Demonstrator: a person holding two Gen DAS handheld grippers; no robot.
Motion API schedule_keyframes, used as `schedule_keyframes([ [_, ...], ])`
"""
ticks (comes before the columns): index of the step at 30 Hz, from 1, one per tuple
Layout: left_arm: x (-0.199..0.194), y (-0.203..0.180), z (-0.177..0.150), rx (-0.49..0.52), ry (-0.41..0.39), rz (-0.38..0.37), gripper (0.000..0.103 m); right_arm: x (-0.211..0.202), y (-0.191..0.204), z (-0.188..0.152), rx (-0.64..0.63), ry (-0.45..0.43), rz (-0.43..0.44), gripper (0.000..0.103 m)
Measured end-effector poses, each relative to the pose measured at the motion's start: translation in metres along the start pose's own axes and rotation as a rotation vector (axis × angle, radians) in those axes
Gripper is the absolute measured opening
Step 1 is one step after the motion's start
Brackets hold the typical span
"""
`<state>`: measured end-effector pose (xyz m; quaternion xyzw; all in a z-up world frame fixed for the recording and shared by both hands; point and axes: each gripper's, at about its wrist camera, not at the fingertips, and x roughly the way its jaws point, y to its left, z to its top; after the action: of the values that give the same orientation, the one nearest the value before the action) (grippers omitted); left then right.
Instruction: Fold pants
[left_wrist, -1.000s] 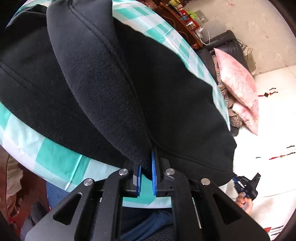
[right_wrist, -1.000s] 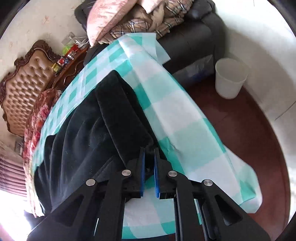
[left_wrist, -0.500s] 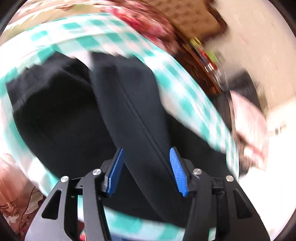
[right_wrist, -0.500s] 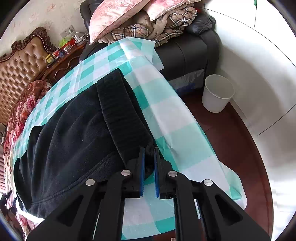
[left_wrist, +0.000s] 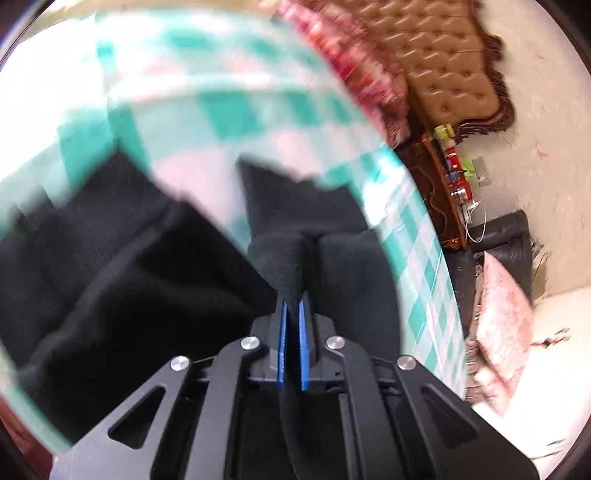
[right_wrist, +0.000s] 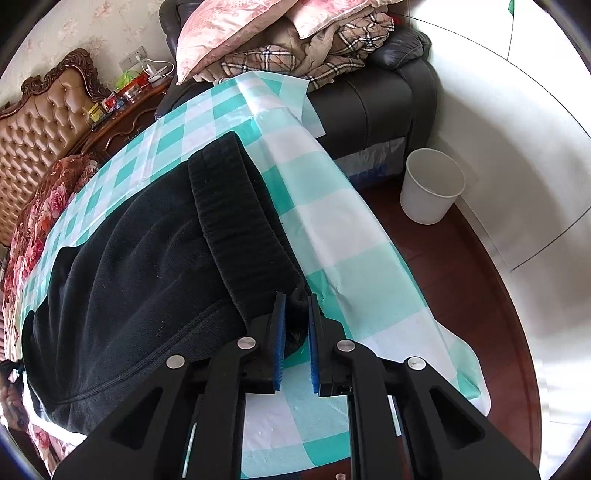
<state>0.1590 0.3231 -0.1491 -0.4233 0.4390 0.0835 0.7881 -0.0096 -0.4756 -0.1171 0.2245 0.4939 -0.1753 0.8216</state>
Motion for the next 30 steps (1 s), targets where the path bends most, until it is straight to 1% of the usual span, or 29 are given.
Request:
schedule_keyframes([
  [2, -0.040, -0.016, -0.004, 0.068, -0.100, 0.000, 0.005, 0.000, 0.000, 0.000, 0.004, 0.000, 0.001, 0.011],
  [3, -0.069, -0.018, -0.013, 0.097, -0.174, 0.017, 0.005, 0.000, 0.000, -0.001, 0.004, -0.001, 0.001, 0.011],
  [4, -0.088, -0.012, -0.025, 0.099, -0.219, 0.040, 0.005, 0.001, 0.000, -0.001, 0.004, -0.003, -0.001, 0.011],
  [5, -0.101, -0.003, -0.037, 0.085, -0.247, 0.064, 0.005, 0.001, 0.000, -0.001, 0.004, -0.006, -0.003, 0.011],
  [6, -0.109, 0.016, -0.052, 0.055, -0.248, 0.106, 0.005, 0.001, 0.001, -0.002, 0.003, -0.008, -0.006, 0.011],
  [7, -0.107, 0.032, -0.061, 0.026, -0.228, 0.146, 0.005, 0.001, 0.001, -0.002, 0.001, -0.008, -0.008, 0.011],
  [8, -0.100, 0.049, -0.069, 0.010, -0.189, 0.171, 0.005, 0.002, 0.002, -0.001, -0.002, -0.007, -0.010, 0.011],
  [9, -0.089, 0.065, -0.075, 0.000, -0.130, 0.172, 0.006, 0.002, 0.002, 0.000, -0.006, -0.003, -0.011, 0.011],
  [10, -0.084, 0.075, -0.079, -0.020, -0.101, 0.143, 0.008, 0.002, 0.002, 0.000, -0.008, 0.000, -0.010, 0.011],
  [11, -0.083, 0.081, -0.080, -0.037, -0.094, 0.114, 0.010, 0.001, 0.002, 0.001, -0.008, 0.003, -0.009, 0.011],
  [12, -0.084, 0.088, -0.080, -0.056, -0.103, 0.079, 0.020, 0.001, 0.002, 0.001, -0.006, 0.005, -0.008, 0.011],
  [13, -0.086, 0.093, -0.078, -0.075, -0.112, 0.060, 0.032, 0.001, 0.002, 0.001, -0.002, 0.008, -0.009, 0.011],
  [14, -0.086, 0.098, -0.074, -0.096, -0.118, 0.042, 0.034, 0.001, 0.002, 0.002, 0.006, 0.009, -0.016, 0.016],
  [15, -0.085, 0.102, -0.069, -0.117, -0.113, 0.020, 0.034, 0.000, 0.001, 0.002, 0.016, 0.008, -0.015, 0.021],
  [16, -0.083, 0.104, -0.066, -0.128, -0.102, 0.003, 0.034, 0.000, 0.001, 0.002, 0.019, 0.007, -0.020, 0.023],
  [18, -0.072, 0.105, -0.057, -0.147, -0.076, -0.010, 0.033, 0.000, 0.000, 0.002, 0.025, 0.005, -0.015, 0.023],
  [19, -0.068, 0.105, -0.051, -0.152, -0.065, -0.011, 0.016, 0.001, 0.000, 0.002, 0.027, 0.004, -0.013, 0.022],
  [20, -0.067, 0.104, -0.047, -0.143, -0.058, -0.002, 0.007, 0.001, 0.000, 0.002, 0.026, 0.004, -0.014, 0.019],
  [21, -0.072, 0.098, -0.046, -0.123, -0.070, 0.014, 0.006, 0.000, 0.000, 0.003, 0.019, 0.002, -0.018, 0.016],
  [22, -0.083, 0.094, -0.048, -0.107, -0.093, 0.014, 0.006, -0.001, 0.002, 0.003, 0.005, -0.004, -0.032, 0.010],
  [23, -0.094, 0.087, -0.051, -0.085, -0.118, 0.013, 0.006, -0.002, 0.003, 0.003, -0.007, -0.008, -0.041, 0.010],
  [24, -0.105, 0.078, -0.054, -0.060, -0.146, 0.030, 0.006, -0.003, 0.004, 0.004, -0.012, -0.009, -0.042, 0.009],
  [25, -0.112, 0.076, -0.056, -0.059, -0.160, 0.035, 0.006, -0.003, 0.004, 0.004, -0.013, -0.008, -0.043, 0.009],
  [28, -0.114, 0.088, -0.063, -0.111, -0.145, 0.073, 0.006, -0.004, 0.004, 0.005, -0.009, -0.010, -0.040, 0.008],
  [30, -0.103, 0.100, -0.065, -0.128, -0.115, 0.093, 0.006, -0.006, 0.002, 0.004, -0.005, -0.012, -0.031, 0.008],
])
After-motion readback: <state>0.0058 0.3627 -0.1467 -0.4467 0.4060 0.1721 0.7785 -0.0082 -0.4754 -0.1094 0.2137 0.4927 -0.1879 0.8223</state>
